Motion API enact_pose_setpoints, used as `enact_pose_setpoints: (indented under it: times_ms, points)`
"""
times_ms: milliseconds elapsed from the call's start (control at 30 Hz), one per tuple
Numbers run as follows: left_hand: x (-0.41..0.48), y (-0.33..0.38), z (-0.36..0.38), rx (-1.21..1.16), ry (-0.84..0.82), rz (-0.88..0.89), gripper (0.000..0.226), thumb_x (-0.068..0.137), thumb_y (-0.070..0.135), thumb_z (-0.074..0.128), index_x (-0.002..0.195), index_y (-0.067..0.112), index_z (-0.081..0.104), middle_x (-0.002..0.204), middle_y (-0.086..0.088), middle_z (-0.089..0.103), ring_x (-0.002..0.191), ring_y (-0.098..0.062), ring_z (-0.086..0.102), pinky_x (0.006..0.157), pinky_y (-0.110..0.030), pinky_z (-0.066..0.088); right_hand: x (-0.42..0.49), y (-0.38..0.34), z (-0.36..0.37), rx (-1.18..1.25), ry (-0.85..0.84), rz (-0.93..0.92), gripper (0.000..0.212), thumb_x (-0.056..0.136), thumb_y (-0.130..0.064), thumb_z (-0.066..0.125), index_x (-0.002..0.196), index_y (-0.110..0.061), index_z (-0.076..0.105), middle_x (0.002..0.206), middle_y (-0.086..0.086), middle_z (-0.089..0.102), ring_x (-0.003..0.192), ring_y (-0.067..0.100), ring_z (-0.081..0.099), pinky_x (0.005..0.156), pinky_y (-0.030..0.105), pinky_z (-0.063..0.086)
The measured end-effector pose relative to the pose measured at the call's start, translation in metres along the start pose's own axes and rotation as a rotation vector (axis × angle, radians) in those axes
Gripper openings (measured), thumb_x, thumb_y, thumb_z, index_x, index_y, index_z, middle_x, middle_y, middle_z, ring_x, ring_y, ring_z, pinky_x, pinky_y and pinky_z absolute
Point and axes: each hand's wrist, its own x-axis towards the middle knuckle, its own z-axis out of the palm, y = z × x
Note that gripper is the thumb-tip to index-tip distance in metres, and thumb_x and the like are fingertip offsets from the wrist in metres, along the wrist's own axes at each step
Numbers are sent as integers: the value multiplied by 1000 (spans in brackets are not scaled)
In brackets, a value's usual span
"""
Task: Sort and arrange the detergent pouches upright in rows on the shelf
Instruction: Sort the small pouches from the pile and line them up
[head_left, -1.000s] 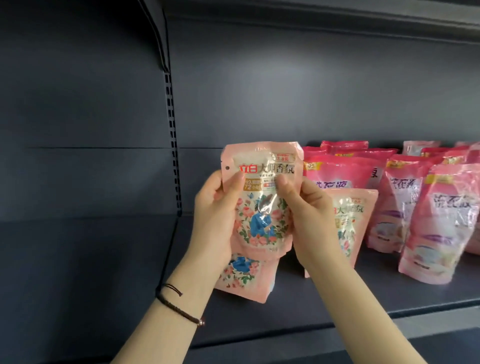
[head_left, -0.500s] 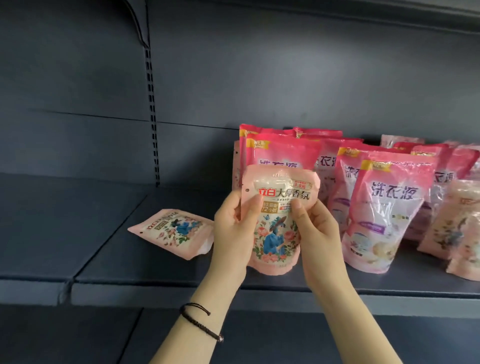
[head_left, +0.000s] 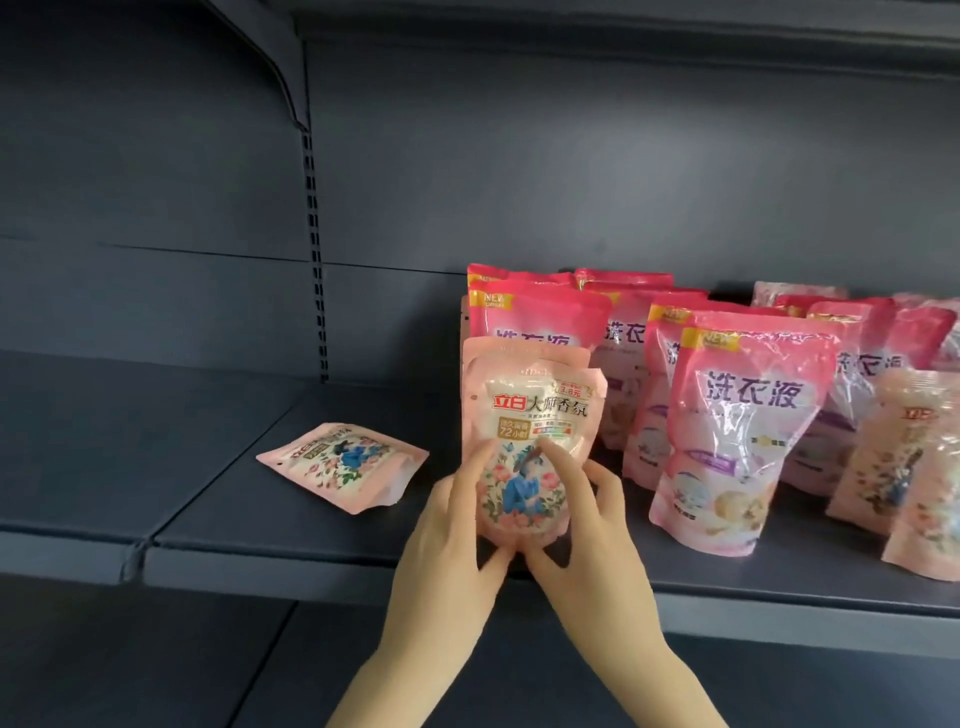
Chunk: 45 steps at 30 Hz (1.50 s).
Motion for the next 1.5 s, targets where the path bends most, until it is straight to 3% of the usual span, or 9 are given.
enact_pose_setpoints:
  times_ms: [133,367,633,767,933,1100,1200,1267,1500]
  points:
    - [21,0,6,23,1,-70,96,84,12,70,139,55,5,138,13,37,119,3,44,83,-23,55,18,-1,2,14,-24,47,89,82,-4,69,133,-59,21,134,-9,30,115,9,52,81,26,57]
    - [46,-12,14,81,-39,-92,95,83,11,70,136,51,2,126,1,43,100,0,48,76,-18,53,42,8,10,-84,-6,69,80,82,-17,73,138,-44,24,126,-2,33,108,18,58,79,29,58]
    - [57,-14,16,86,-84,-105,91,85,19,70,137,50,2,130,-1,43,110,-7,53,79,-19,51,55,14,6,-139,-51,103,79,82,-22,73,141,-38,23,130,2,35,108,18,60,76,27,58]
    - [52,-12,4,105,-154,-106,86,85,27,70,134,51,4,137,3,45,117,-7,52,84,-19,50,44,7,-7,-388,-126,59,75,83,-35,68,137,-42,17,124,-5,41,100,14,59,59,23,51]
    - [52,-7,-36,365,-319,-39,67,89,35,62,133,42,12,123,4,51,88,-5,54,62,-12,42,53,-11,-44,-805,-264,-37,34,91,-47,47,120,-32,38,86,-9,58,70,16,58,51,26,38]
    - [54,-5,-86,660,-389,66,28,91,51,49,112,33,51,112,14,58,105,-10,55,70,-28,43,65,-37,-55,-903,-534,-132,28,94,-44,43,109,-23,54,89,-5,59,77,21,58,63,27,43]
    - [54,-15,-114,827,-420,104,29,87,56,44,102,33,54,106,16,61,106,-10,54,77,-30,46,72,-56,-46,-964,-647,-237,35,94,-41,44,120,-19,52,106,3,61,92,26,61,67,28,45]
    - [56,-24,-131,920,-448,108,33,87,55,43,109,35,55,108,16,61,104,-11,54,71,-29,36,79,-69,-36,-989,-703,-296,36,94,-37,45,123,-17,52,114,6,60,100,27,61,68,29,43]
    - [72,-69,-191,1115,-476,147,43,86,62,36,111,33,57,93,10,63,92,-13,55,66,-30,32,108,-120,13,-985,-760,-449,37,92,-36,52,123,-16,55,109,7,61,93,27,61,63,30,41]
